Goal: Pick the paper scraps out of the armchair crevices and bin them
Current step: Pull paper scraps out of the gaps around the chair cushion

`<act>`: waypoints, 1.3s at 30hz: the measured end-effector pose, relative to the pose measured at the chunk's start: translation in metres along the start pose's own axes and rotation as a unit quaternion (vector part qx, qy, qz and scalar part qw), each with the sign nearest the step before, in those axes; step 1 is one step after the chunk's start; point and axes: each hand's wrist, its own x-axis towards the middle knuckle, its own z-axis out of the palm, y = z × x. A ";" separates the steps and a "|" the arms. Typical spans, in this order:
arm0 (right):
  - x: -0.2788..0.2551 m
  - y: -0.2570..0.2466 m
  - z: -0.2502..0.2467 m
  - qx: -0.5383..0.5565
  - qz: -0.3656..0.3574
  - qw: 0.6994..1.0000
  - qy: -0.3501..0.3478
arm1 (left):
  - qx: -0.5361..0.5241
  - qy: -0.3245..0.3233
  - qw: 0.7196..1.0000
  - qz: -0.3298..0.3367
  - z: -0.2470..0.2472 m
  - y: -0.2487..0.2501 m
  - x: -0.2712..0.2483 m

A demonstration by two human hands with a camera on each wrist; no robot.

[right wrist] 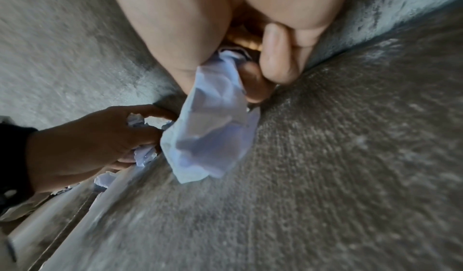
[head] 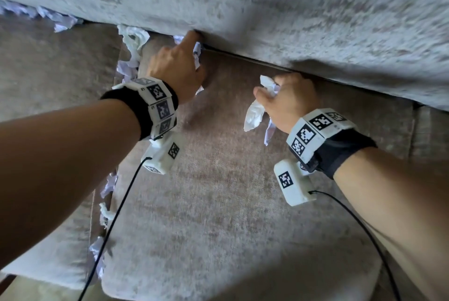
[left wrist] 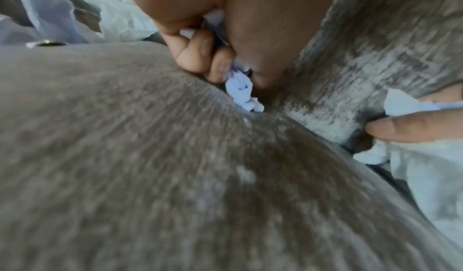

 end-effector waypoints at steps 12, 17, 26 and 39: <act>-0.013 -0.003 -0.002 0.002 -0.005 1.000 -0.002 | -0.043 0.001 0.996 -0.080 0.000 0.001 0.007; -0.026 -0.012 -0.011 -0.020 -0.029 0.999 0.004 | -0.056 -0.014 0.996 -0.074 -0.008 0.011 -0.032; -0.077 -0.043 -0.057 0.002 -0.073 0.997 -0.006 | -0.118 -0.009 0.989 -0.091 -0.053 0.043 -0.119; -0.267 -0.188 -0.203 0.060 -0.238 0.969 -0.028 | -0.127 0.156 0.973 -0.112 -0.277 0.107 -0.338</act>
